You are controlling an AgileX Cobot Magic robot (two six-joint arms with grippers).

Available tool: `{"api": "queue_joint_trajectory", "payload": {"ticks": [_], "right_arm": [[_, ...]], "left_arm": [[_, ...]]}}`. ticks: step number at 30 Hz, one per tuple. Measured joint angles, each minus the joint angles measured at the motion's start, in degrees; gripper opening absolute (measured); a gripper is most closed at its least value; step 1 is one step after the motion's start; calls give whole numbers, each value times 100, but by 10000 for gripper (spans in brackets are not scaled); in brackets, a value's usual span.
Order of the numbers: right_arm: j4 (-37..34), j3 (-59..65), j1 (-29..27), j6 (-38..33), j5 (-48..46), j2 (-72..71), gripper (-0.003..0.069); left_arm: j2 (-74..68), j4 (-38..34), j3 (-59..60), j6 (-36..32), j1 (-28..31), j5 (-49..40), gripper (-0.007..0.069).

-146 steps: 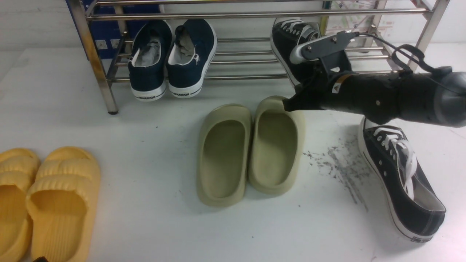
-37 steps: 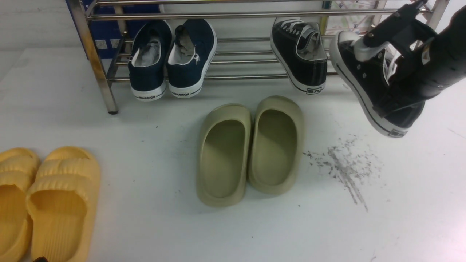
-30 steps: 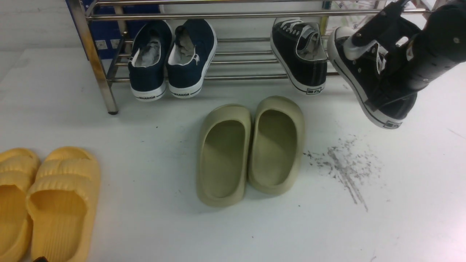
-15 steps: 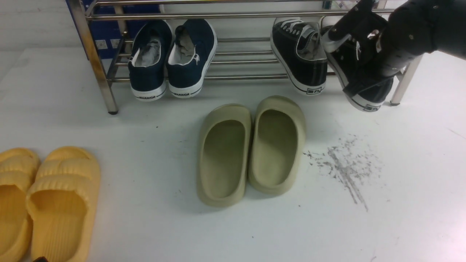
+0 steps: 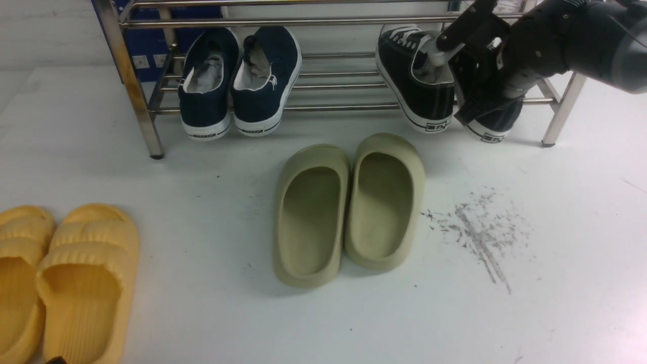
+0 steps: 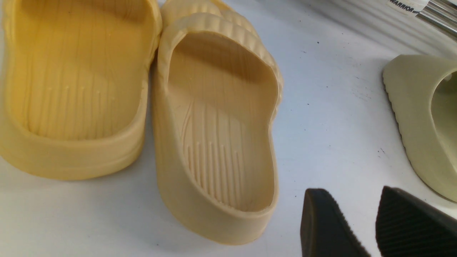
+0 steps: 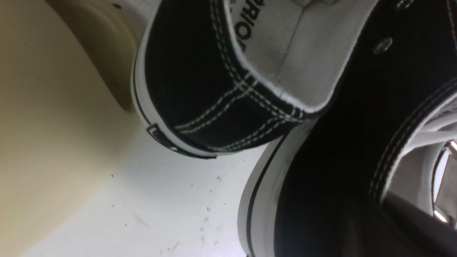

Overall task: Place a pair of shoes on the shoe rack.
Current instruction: Use the right arm to put a shoe into the shoe rack

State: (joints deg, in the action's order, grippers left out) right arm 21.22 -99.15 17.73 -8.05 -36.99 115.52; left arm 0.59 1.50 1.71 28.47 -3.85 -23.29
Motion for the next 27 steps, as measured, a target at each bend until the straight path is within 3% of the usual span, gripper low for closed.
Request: {"api": "queue_joint_trajectory", "payload": {"ticks": [5, 8, 14, 18, 23, 27], "right_arm": [[-5, -4, 0, 28, 15, 11, 32], [13, -20, 0, 257, 69, 21, 83], [23, -62, 0, 659, 224, -19, 288], [-260, -62, 0, 855, 1, -268, 363], [-834, -62, 0, 908, -639, -847, 342], [-1138, -71, -31, 908, -1578, -1336, 221]], "left_arm": [[0, 0, 0, 0, 0, 0, 239], [0, 5, 0, 0, 0, 0, 239], [0, 5, 0, 0, 0, 0, 239], [0, 5, 0, 0, 0, 0, 239], [0, 5, 0, 0, 0, 0, 239], [0, 5, 0, 0, 0, 0, 239]]}}
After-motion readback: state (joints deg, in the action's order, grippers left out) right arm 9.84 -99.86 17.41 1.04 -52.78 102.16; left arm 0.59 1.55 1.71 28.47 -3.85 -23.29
